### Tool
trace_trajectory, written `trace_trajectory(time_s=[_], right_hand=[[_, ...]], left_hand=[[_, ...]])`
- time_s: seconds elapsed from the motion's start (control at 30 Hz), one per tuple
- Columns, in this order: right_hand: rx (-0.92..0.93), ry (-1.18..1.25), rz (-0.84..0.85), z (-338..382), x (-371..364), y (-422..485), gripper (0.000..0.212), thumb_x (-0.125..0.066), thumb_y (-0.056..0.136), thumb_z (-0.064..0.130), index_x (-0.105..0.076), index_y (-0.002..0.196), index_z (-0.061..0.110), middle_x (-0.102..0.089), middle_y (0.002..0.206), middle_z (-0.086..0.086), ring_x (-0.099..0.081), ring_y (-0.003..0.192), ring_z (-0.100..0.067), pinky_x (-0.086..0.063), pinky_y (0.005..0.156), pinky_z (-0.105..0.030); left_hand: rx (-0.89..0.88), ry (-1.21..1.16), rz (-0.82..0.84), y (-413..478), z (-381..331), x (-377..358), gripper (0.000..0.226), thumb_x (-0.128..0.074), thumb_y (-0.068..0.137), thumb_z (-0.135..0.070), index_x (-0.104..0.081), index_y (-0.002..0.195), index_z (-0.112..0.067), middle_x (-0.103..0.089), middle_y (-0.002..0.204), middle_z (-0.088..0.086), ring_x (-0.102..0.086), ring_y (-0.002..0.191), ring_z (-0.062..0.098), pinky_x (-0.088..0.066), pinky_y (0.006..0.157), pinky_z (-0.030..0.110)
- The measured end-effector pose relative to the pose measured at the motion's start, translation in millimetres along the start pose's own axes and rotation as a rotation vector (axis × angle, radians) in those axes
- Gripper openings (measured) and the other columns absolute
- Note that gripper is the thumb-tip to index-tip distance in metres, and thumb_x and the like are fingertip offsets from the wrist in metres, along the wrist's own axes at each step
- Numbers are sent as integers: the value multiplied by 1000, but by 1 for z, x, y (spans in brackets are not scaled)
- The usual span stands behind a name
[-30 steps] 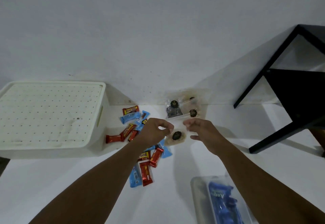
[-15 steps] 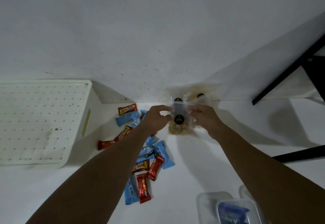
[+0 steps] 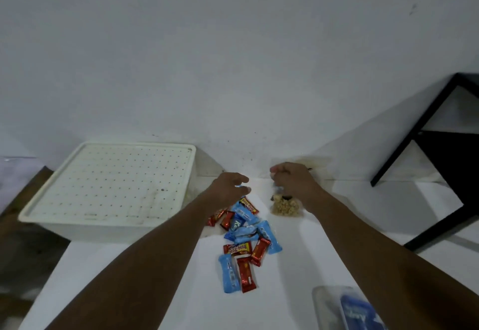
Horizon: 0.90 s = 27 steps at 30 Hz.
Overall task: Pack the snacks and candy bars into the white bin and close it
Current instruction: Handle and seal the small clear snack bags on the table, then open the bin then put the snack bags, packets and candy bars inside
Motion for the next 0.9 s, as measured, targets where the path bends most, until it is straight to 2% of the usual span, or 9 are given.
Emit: trace_trajectory(time_s=[0.1, 0.2, 0.3, 0.43, 0.57, 0.67, 0.8, 0.9], right_hand=[[69, -18, 66, 24, -34, -28, 18, -64, 91, 15, -68, 108, 11, -65, 98, -9, -60, 88, -20, -52, 75, -38], [103, -47, 113, 41, -63, -54, 18, -63, 90, 13, -68, 108, 12, -65, 96, -7, -60, 87, -20, -54, 77, -38], [138, -70, 159, 54, -89, -71, 17, -62, 89, 11, -69, 105, 14, -66, 94, -5, -61, 87, -20, -56, 81, -41], [188, -111, 218, 71, -119, -89, 19, -62, 90, 11, -68, 108, 14, -67, 99, -6, -62, 87, -17, -52, 75, -31], [230, -126, 230, 81, -146, -94, 15, -64, 89, 15, -69, 104, 18, -68, 99, -3, -63, 91, -18, -54, 85, -36], [242, -132, 232, 82, -169, -94, 13, -65, 88, 18, -68, 101, 21, -68, 101, -3, -63, 97, -20, -53, 90, -40], [252, -190, 231, 81, -199, -85, 20, -67, 88, 21, -69, 108, 18, -68, 107, -3, -63, 100, -18, -49, 85, -29], [246, -226, 194, 80, -214, -68, 23, -66, 89, 23, -68, 111, 19, -65, 118, -4, -60, 106, -16, -43, 85, -26]], left_hand=[[-18, 11, -57, -34, 3, 35, 35, -74, 86, -20, -69, 119, -11, -67, 122, 13, -63, 112, 32, -50, 93, 39], [-26, 30, -115, -69, 9, 66, 39, -73, 87, -22, -66, 125, -14, -64, 124, 7, -61, 101, 21, -48, 88, 32], [-6, 15, -181, -102, 19, 96, 39, -71, 88, -22, -64, 127, -17, -62, 126, 6, -61, 109, 22, -49, 93, 33], [27, -9, -259, -145, 37, 124, 38, -72, 87, -28, -65, 125, -21, -63, 125, 3, -61, 114, 23, -50, 97, 38], [38, 26, -325, -178, 55, 145, 38, -72, 86, -31, -67, 123, -24, -63, 124, -2, -59, 117, 15, -49, 98, 34], [56, 37, -370, -191, 71, 162, 36, -72, 87, -31, -67, 122, -26, -63, 127, -1, -58, 118, 16, -47, 99, 32], [95, 52, -420, -190, 95, 190, 36, -72, 86, -34, -67, 121, -29, -61, 130, -1, -57, 119, 18, -44, 98, 30], [98, 85, -414, -179, 113, 212, 36, -71, 86, -35, -67, 121, -29, -60, 134, -3, -57, 118, 16, -41, 99, 29]])
Point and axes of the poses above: each hand's wrist, its own y-axis towards the middle knuckle, its own x-axis out of the back of the hand, z = x × y, the point moved 3 cm from there along y, towards the middle knuckle
